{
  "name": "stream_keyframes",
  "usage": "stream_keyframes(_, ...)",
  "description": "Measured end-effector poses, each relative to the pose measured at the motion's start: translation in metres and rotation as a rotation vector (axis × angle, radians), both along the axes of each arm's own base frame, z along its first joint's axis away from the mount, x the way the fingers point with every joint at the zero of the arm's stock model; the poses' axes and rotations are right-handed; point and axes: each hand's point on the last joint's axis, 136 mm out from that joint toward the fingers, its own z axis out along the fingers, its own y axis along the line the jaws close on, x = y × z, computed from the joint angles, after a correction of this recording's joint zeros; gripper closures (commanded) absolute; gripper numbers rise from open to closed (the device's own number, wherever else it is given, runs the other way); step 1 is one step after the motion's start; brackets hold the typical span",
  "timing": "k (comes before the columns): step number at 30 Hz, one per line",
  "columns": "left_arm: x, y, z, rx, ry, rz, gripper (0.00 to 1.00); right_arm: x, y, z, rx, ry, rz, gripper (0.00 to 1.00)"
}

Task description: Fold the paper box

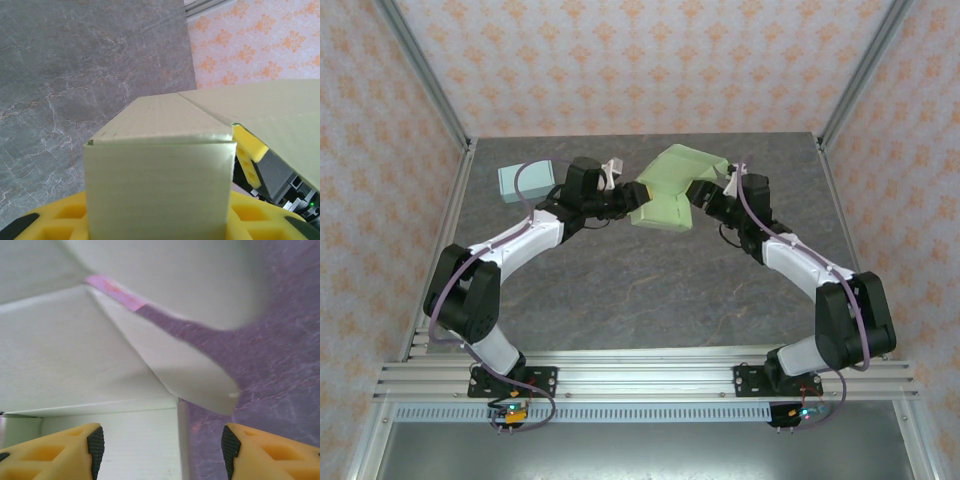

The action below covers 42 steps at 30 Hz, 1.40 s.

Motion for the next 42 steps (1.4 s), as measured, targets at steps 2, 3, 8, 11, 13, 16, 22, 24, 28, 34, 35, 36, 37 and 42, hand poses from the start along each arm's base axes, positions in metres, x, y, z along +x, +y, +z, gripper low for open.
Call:
stream_keyframes(2,0.001,0.0,0.002,-0.01,-0.002,0.001,0.66,0.002,-0.003,-0.002,0.08,0.059,-0.006,0.35)
stream_keyframes(3,0.002,0.001,0.004,-0.025,0.001,0.007,0.66,0.004,-0.005,-0.005,0.124,0.088,-0.018,0.35)
stream_keyframes(8,0.015,0.007,0.019,-0.147,0.026,0.081,0.66,0.001,-0.009,-0.028,0.358,0.201,-0.111,0.32)
stream_keyframes(11,0.02,0.011,0.021,-0.208,0.054,0.119,0.66,0.003,-0.001,-0.035,0.467,0.258,-0.13,0.3)
stream_keyframes(13,0.022,0.011,0.022,-0.236,0.068,0.132,0.66,0.008,0.005,-0.029,0.539,0.257,-0.129,0.3)
stream_keyframes(16,0.025,0.011,0.025,-0.258,0.072,0.141,0.66,0.02,0.011,-0.021,0.639,0.26,-0.116,0.3)
stream_keyframes(22,0.026,0.011,0.03,-0.273,0.06,0.141,0.66,0.036,0.019,-0.007,0.736,0.249,-0.086,0.3)
stream_keyframes(24,0.026,0.011,0.03,-0.274,0.057,0.141,0.66,0.041,0.021,-0.004,0.756,0.245,-0.075,0.3)
stream_keyframes(28,0.024,0.01,0.028,-0.274,0.064,0.136,0.66,0.044,0.023,-0.001,0.784,0.244,-0.062,0.3)
stream_keyframes(34,0.023,0.009,0.027,-0.284,0.078,0.13,0.66,0.044,0.027,0.006,0.814,0.237,-0.042,0.33)
stream_keyframes(35,0.023,0.008,0.028,-0.288,0.081,0.131,0.66,0.043,0.028,0.007,0.817,0.235,-0.039,0.34)
stream_keyframes(36,0.023,0.008,0.028,-0.291,0.081,0.131,0.66,0.044,0.028,0.007,0.822,0.235,-0.038,0.35)
stream_keyframes(37,0.023,0.008,0.029,-0.293,0.082,0.129,0.66,0.044,0.028,0.007,0.826,0.234,-0.037,0.36)
stream_keyframes(42,0.022,0.008,0.028,-0.295,0.089,0.132,0.66,0.047,0.03,-0.001,0.841,0.252,-0.052,0.43)
